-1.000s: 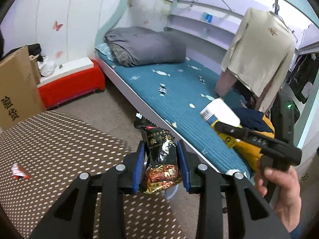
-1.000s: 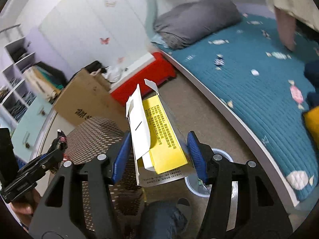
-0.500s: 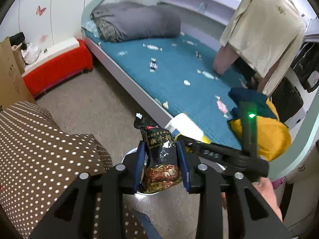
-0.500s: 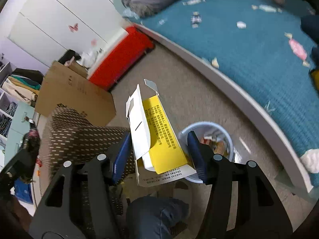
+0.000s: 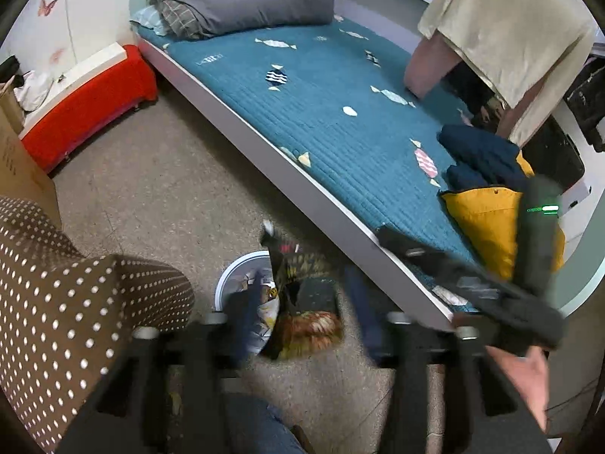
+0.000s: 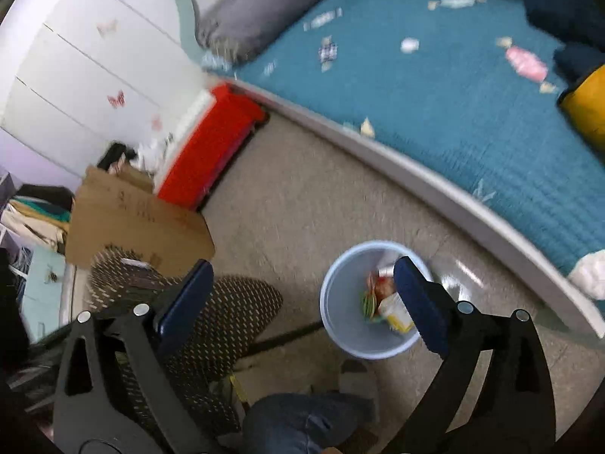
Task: Collect trash
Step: 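Carry the black bag and yellow box to the wastebasket and open both tools, then move both tools back over the table toward the remaining trash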
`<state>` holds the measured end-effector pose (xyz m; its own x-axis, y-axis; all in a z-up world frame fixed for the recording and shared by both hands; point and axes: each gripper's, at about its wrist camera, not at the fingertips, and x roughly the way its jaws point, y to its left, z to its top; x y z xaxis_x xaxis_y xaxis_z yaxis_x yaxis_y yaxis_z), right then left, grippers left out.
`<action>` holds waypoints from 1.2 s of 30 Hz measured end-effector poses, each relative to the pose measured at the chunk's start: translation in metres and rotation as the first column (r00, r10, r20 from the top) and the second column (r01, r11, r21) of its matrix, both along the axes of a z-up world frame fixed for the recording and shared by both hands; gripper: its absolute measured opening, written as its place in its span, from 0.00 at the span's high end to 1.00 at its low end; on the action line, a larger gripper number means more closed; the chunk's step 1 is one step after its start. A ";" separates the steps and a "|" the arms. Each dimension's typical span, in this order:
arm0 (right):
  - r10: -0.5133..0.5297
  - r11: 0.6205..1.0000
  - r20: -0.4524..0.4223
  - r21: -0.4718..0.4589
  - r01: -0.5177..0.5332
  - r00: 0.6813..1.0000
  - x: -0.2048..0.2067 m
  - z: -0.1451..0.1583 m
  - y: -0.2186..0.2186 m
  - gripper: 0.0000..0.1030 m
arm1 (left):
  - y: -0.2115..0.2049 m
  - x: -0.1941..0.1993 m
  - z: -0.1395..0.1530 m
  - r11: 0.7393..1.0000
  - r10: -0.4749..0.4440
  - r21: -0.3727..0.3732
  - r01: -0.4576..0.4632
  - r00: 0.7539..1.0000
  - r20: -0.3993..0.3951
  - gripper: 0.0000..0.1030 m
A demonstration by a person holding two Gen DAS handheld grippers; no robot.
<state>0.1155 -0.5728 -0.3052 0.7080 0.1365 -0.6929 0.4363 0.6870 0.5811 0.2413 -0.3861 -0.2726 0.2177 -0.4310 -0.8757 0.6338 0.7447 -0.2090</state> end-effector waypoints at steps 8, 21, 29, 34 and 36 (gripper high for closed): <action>-0.009 0.994 0.090 -0.112 0.019 0.996 -0.024 0.056 0.013 0.06 | 0.016 -0.008 0.031 0.997 0.062 -0.048 -0.057 0.992 0.110 0.12; 0.047 0.952 0.213 -0.305 0.021 0.976 -0.049 0.143 0.078 0.06 | 0.095 -0.061 0.116 0.977 0.167 -0.178 -0.118 0.941 0.295 0.09; 0.192 0.923 0.267 -0.377 -0.081 0.944 -0.059 0.203 0.131 0.06 | 0.147 -0.094 0.164 0.958 0.227 -0.255 -0.131 0.891 0.394 0.08; 0.241 0.903 0.282 -0.416 -0.108 0.929 -0.064 0.226 0.162 0.06 | 0.185 -0.111 0.183 0.937 0.283 -0.315 -0.153 0.861 0.422 0.07; 0.255 0.897 0.290 -0.428 -0.113 0.923 -0.065 0.232 0.175 0.06 | 0.201 -0.115 0.186 0.929 0.304 -0.332 -0.165 0.853 0.425 0.07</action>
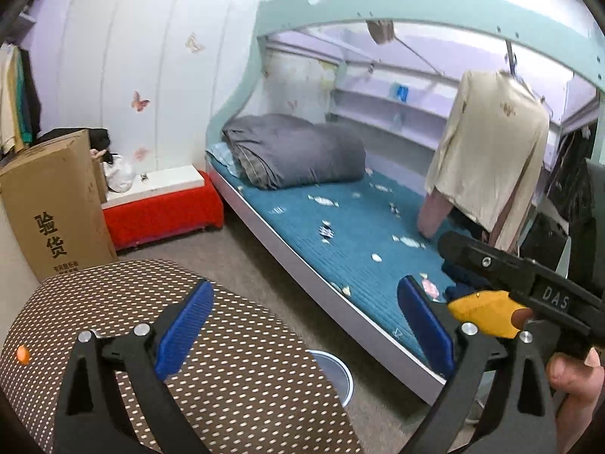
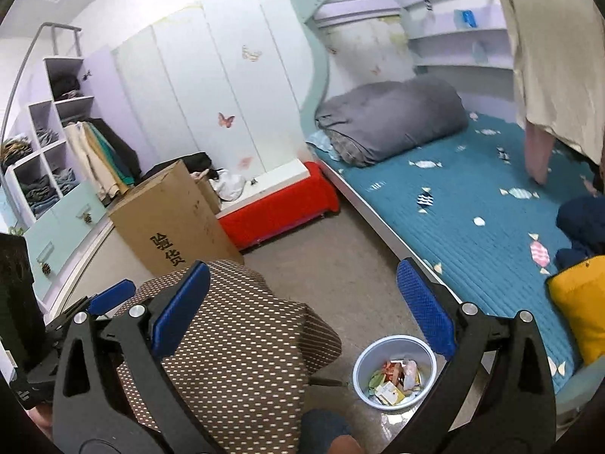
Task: Collect trash
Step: 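Move both tools back over the table toward the remaining trash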
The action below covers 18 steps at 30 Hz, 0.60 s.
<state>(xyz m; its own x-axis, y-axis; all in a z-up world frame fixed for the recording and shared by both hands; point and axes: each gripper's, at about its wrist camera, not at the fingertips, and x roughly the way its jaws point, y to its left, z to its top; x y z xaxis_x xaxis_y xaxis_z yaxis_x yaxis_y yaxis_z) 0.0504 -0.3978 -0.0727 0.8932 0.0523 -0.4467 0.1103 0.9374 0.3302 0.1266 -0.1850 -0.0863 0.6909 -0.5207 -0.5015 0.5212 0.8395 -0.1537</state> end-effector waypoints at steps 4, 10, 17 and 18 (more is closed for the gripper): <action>0.025 0.999 0.012 -0.043 -0.024 1.000 0.000 0.013 0.031 0.06 | 0.047 -0.007 0.009 0.998 0.060 -0.038 -0.059 0.998 0.010 0.07; 0.104 0.987 0.003 -0.121 -0.103 0.995 0.014 0.026 0.085 0.06 | 0.112 -0.011 0.009 0.984 0.165 -0.064 -0.164 0.986 0.014 0.07; 0.219 0.963 -0.050 -0.148 -0.224 0.974 0.048 0.013 0.148 0.06 | 0.186 -0.003 -0.008 0.952 0.301 -0.058 -0.302 0.953 -0.019 0.07; 0.236 0.959 -0.060 -0.149 -0.242 0.970 0.054 0.010 0.156 0.06 | 0.195 -0.003 -0.011 0.946 0.318 -0.057 -0.318 0.948 -0.024 0.07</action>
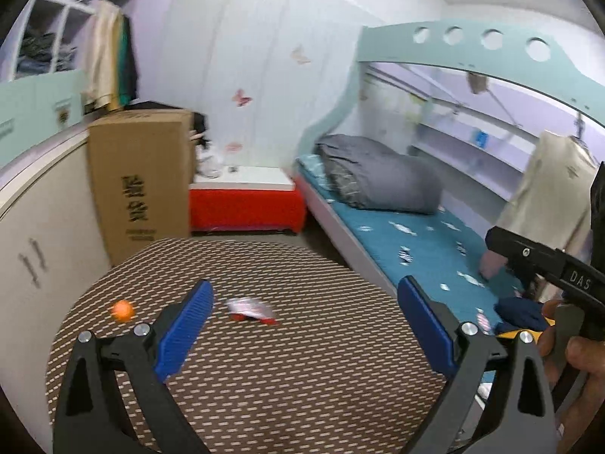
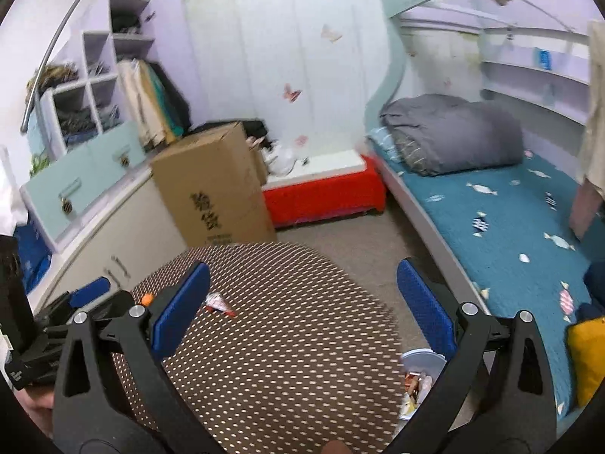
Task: Collect trash
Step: 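Move both tools back over the table toward the remaining trash, then grasp the orange ball with the left tool while the right grasps the red-white wrapper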
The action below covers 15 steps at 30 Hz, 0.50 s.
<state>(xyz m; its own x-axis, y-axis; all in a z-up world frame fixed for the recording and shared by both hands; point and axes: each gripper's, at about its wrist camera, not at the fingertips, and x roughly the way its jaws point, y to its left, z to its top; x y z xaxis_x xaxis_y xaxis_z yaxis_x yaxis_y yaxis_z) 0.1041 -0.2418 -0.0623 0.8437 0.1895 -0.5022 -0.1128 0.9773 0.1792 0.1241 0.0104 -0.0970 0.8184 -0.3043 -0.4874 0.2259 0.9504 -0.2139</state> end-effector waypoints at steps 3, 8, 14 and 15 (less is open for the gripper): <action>0.055 0.998 -0.046 -0.021 -0.056 0.997 0.023 -0.017 0.027 0.06 | 0.030 0.004 -0.013 0.998 0.064 0.005 -0.064 0.998 -0.022 0.07; 0.142 0.987 -0.141 -0.057 -0.151 0.980 0.060 -0.056 0.064 0.06 | 0.070 0.015 -0.032 0.987 0.157 0.029 -0.155 0.986 -0.054 0.07; 0.221 0.965 -0.255 -0.081 -0.249 0.941 0.101 -0.105 0.102 0.06 | 0.110 0.031 -0.060 0.968 0.251 0.049 -0.247 0.961 -0.117 0.07; 0.231 0.962 -0.263 -0.084 -0.261 0.937 0.105 -0.111 0.107 0.06 | 0.115 0.034 -0.065 0.965 0.262 0.054 -0.257 0.957 -0.128 0.07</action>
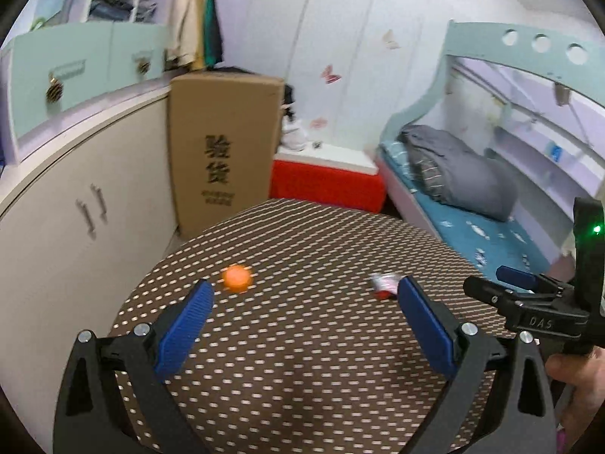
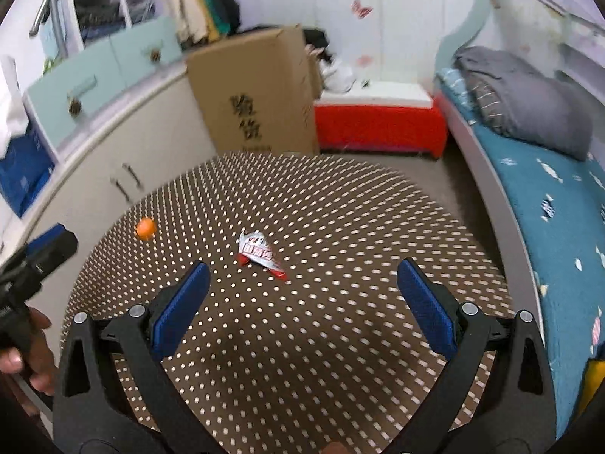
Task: Collect trash
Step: 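Grasp the orange ball with the left tool while the right grasps the red-white wrapper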
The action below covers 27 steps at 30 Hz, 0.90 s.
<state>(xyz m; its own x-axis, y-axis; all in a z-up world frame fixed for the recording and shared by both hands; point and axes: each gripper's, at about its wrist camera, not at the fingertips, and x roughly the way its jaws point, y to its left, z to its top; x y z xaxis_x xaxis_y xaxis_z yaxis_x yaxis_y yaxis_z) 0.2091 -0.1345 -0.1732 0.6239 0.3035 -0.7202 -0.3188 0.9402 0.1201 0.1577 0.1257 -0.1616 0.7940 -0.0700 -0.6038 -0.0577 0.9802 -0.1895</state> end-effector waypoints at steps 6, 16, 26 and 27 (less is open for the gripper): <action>0.061 0.998 -0.047 -0.023 -0.062 0.997 0.027 -0.029 0.028 0.06 | 0.026 0.020 -0.022 0.999 0.050 0.020 -0.049 0.997 -0.059 0.07; 0.103 0.994 -0.062 -0.038 -0.106 0.993 0.054 -0.052 0.055 0.11 | 0.050 0.066 -0.057 0.995 0.070 0.081 -0.058 0.986 -0.149 0.07; 0.130 0.990 -0.070 -0.046 -0.133 0.989 0.056 -0.060 0.067 0.68 | 0.048 0.103 -0.080 0.992 0.019 0.124 0.011 0.970 -0.243 0.37; 0.132 0.990 -0.073 -0.040 -0.135 0.989 0.055 -0.060 0.066 0.68 | 0.046 0.103 -0.080 0.991 0.011 0.134 0.022 0.971 -0.239 0.44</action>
